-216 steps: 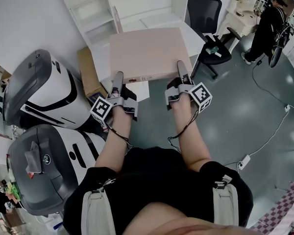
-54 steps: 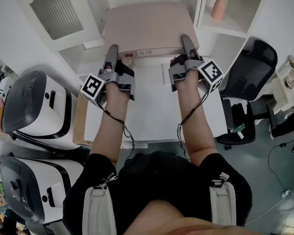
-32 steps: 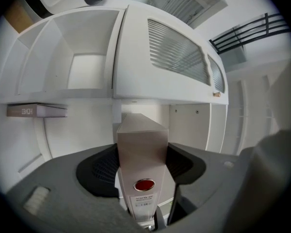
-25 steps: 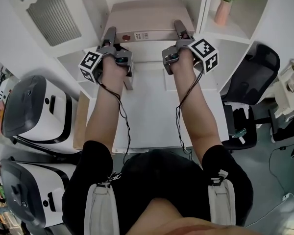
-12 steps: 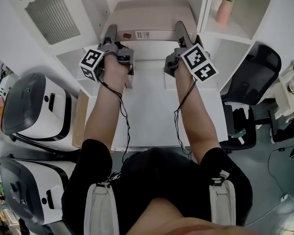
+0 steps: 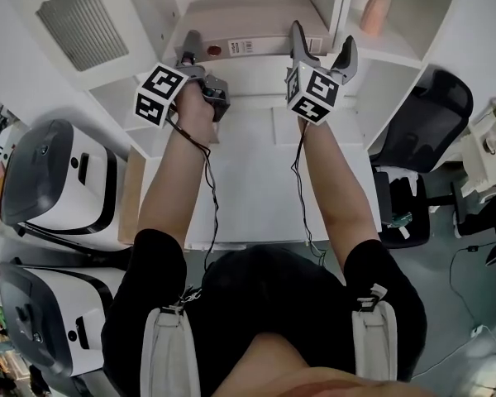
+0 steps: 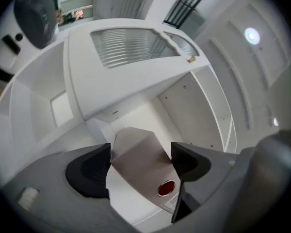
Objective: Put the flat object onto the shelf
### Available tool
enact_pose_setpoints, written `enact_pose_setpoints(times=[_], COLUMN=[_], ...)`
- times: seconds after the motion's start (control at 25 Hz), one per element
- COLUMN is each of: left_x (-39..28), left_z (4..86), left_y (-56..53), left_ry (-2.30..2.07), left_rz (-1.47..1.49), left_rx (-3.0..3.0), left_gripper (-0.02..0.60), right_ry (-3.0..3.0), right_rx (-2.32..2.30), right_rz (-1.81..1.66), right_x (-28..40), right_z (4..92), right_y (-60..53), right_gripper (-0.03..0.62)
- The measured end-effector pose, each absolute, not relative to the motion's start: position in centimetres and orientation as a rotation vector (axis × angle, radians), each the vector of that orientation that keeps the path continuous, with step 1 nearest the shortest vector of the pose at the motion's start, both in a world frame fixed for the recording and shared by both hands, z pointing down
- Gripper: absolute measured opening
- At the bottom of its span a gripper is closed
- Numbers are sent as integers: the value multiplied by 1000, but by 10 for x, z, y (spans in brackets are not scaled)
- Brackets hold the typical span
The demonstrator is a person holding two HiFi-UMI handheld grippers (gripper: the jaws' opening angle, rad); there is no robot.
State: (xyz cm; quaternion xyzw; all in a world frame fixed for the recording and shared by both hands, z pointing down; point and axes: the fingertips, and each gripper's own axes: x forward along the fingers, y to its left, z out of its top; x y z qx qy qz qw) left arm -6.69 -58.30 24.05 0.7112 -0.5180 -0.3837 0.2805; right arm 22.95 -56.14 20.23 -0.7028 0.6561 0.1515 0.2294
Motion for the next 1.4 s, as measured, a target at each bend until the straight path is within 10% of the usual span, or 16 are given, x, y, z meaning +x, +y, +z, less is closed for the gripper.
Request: enact_pose_setpoints(times=[0.84, 0.92, 1.12, 1.4], left_x=[-100, -91, -76, -74], left_z=[210, 207, 215, 247], left_y=[-543, -523, -472, -424], left_ry=[-1924, -2010, -2154, -2118], left_rz=[-820, -697, -515, -406], left_rx=[2127, 2265, 2469, 2582], left_gripper=[382, 367, 48, 18], right_ry=[1997, 2024, 2062, 2182], right_rx=[-1640, -1623, -1611, -1586], right_rz=[347, 349, 356, 329], right_x=[224, 221, 209, 177], right_z=[183, 189, 209, 255], right_y=[-519, -507, -482, -454], right_gripper=[456, 391, 182, 2])
